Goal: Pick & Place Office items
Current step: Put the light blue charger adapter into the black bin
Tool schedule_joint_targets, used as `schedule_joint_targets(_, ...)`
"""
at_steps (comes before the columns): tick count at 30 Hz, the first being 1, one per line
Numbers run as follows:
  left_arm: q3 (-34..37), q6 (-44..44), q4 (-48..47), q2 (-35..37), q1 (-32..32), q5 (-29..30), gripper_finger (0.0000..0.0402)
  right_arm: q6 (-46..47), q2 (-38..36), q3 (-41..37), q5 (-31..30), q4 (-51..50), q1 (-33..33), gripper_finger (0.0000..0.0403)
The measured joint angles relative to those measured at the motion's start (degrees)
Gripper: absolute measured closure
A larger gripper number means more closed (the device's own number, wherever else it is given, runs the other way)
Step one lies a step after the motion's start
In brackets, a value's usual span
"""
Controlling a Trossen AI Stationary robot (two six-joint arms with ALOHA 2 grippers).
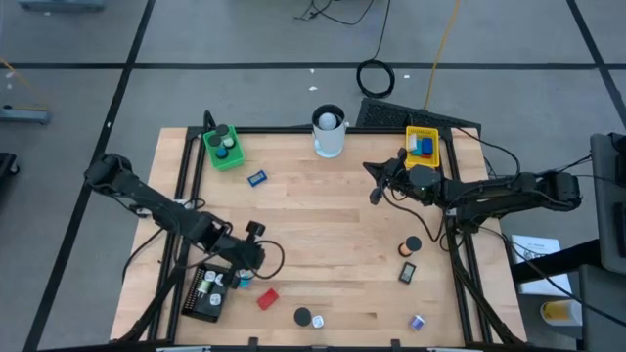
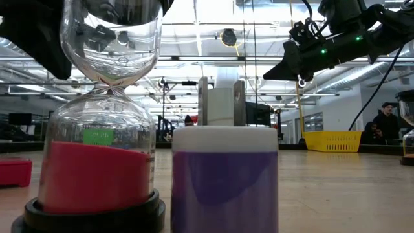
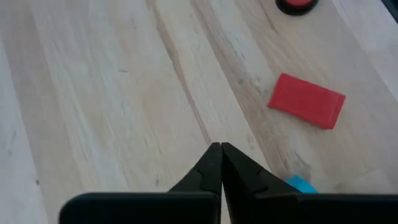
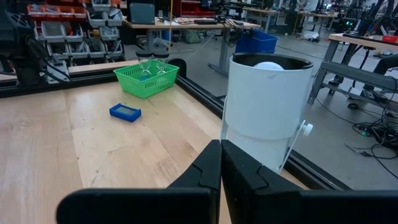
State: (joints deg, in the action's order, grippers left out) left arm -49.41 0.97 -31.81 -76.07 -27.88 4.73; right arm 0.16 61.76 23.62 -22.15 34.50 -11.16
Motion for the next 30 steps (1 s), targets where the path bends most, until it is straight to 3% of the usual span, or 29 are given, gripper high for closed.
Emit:
schedule_joint_targets(3,-0.17,4.2,-0.79,-0.02,0.14,-0.22,0.0363,-0.02,0.0,0.0,0.0,-0.02,0.01,0.0401)
schedule_joint_targets(11,-0.23,12.97,-1.42,-2.08,-3.47,-0.31,0.0207,-0.63,0.0,0.0,0.02,-0.04,0.0,0.0401)
schedule_joint_targets(16,-0.21,10.0,-1.21,-6.64,-5.38,1.79,0.0143,-0.63,0.0,0.0,0.05,-0.02,0.02,0.0401)
schedule_joint_targets(23,-0.37,2.16,-0.87,-14.89,-5.31,1.31,0.0111,-0.54,0.0,0.0,0.35,-0.05,0.0,0.0401)
schedule_joint_targets(30,-2.07,-0.32,-3.22,-16.24,-5.29,-0.15,0.0123,-0.74,-0.02,0.02,1.5,0.0,0.0,0.0401)
